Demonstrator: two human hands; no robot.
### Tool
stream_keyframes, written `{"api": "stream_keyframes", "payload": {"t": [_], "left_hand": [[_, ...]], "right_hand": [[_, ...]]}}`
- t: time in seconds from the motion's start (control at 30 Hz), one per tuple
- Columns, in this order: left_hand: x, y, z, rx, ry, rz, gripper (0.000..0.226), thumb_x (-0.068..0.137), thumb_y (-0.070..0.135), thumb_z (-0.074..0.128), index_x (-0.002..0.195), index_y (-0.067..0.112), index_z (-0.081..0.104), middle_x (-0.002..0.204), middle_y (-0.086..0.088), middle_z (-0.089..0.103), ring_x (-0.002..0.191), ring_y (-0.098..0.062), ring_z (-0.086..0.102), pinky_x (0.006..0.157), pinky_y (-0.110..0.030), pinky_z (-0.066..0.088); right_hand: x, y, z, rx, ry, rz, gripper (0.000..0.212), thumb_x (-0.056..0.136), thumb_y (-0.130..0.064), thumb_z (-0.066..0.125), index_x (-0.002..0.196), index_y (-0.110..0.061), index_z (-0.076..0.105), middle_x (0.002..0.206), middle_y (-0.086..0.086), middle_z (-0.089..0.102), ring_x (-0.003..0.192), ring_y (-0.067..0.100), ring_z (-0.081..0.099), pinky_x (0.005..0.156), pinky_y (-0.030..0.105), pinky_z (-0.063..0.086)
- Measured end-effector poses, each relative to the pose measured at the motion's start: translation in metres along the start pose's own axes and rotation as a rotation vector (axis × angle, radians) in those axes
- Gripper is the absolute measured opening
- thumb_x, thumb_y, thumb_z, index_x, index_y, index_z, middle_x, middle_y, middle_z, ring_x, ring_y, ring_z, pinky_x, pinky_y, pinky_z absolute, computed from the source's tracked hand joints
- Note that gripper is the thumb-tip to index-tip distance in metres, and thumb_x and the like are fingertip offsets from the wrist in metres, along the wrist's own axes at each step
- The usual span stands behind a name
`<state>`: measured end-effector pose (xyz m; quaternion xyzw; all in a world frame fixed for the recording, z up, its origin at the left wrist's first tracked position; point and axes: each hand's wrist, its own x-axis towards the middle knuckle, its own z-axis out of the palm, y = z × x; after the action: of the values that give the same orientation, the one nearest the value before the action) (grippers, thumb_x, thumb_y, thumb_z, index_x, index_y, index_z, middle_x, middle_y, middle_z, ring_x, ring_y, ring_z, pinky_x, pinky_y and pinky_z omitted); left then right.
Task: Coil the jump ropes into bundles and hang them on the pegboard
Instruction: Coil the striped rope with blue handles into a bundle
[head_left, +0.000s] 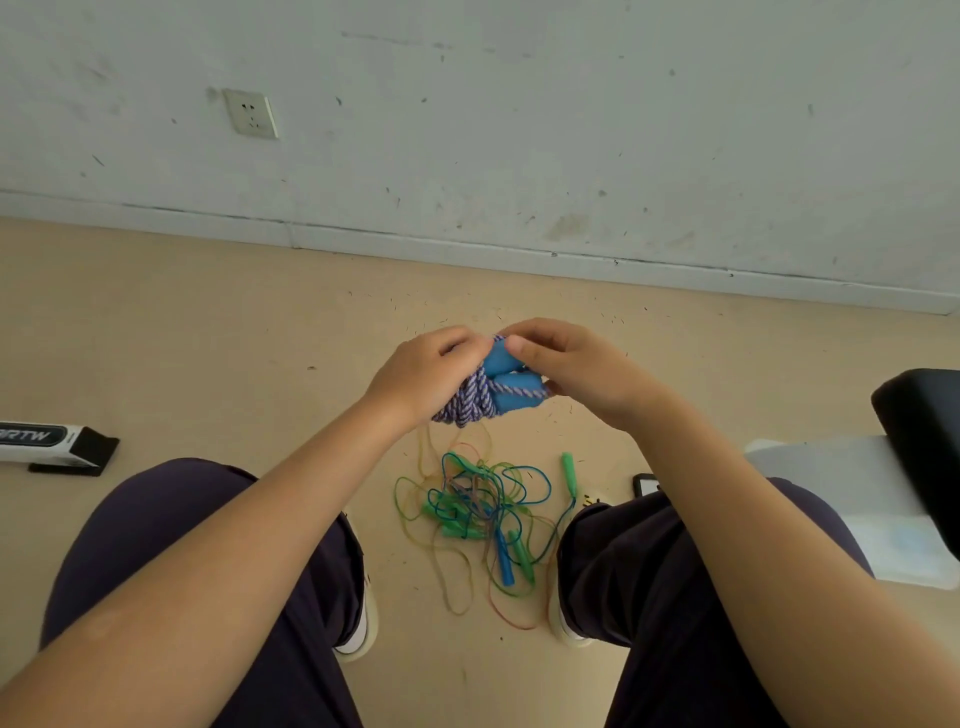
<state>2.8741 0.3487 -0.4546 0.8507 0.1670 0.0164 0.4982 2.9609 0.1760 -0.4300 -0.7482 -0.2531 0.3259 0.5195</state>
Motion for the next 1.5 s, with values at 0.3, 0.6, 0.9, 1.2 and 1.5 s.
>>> {"api": "stream_keyframes", "payload": {"t": [0.3, 0.6, 0.9, 1.2, 1.5], "left_hand": [[-0.002, -0.001, -0.005, 0.019, -0.25, 0.094, 0.078, 0.054, 0.079, 0.071, 0.124, 0.051, 0.047, 0.117, 0.022, 0.06, 0.1, 0.006, 0.061, 0.079, -0.021, 0.05], [-0.001, -0.004, 0.007, 0.169, -0.041, 0.308, 0.06, 0.075, 0.027, 0.083, 0.129, 0.03, 0.057, 0.115, 0.009, 0.065, 0.102, -0.012, 0.062, 0.086, -0.037, 0.053], [-0.003, 0.008, -0.002, -0.644, -0.232, -0.071, 0.049, 0.069, 0.034, 0.079, 0.112, 0.015, 0.067, 0.089, -0.01, 0.072, 0.079, -0.026, 0.068, 0.059, -0.034, 0.057], [0.004, 0.004, 0.004, -0.706, -0.06, -0.209, 0.025, 0.09, 0.025, 0.072, 0.111, 0.015, 0.065, 0.095, -0.011, 0.068, 0.078, -0.028, 0.067, 0.073, -0.055, 0.058], [0.008, 0.004, 0.001, -0.774, -0.015, -0.256, 0.03, 0.09, 0.025, 0.071, 0.109, 0.002, 0.066, 0.091, -0.013, 0.067, 0.073, -0.027, 0.064, 0.058, -0.035, 0.055]], "right_hand": [[0.004, 0.002, -0.002, 0.07, 0.065, 0.087, 0.026, 0.099, -0.022, 0.056, 0.109, -0.001, 0.068, 0.084, 0.012, 0.069, 0.065, 0.016, 0.061, 0.054, 0.025, 0.051], [0.004, 0.002, 0.002, 0.187, 0.086, 0.123, 0.031, 0.104, -0.024, 0.047, 0.109, -0.001, 0.068, 0.099, 0.017, 0.072, 0.078, 0.021, 0.069, 0.064, 0.026, 0.057], [0.003, 0.0, 0.0, 0.148, 0.172, -0.029, 0.02, 0.096, -0.013, 0.061, 0.113, -0.002, 0.065, 0.088, 0.014, 0.07, 0.072, 0.022, 0.069, 0.069, 0.03, 0.056], [0.004, -0.002, 0.008, 0.083, 0.322, -0.076, 0.013, 0.095, -0.014, 0.063, 0.084, -0.009, 0.068, 0.066, 0.005, 0.067, 0.053, 0.016, 0.061, 0.051, 0.023, 0.048], [0.001, -0.009, 0.009, 0.191, 0.278, -0.122, 0.009, 0.089, -0.011, 0.069, 0.081, -0.01, 0.066, 0.093, 0.007, 0.065, 0.068, 0.017, 0.056, 0.062, 0.028, 0.048]]}}
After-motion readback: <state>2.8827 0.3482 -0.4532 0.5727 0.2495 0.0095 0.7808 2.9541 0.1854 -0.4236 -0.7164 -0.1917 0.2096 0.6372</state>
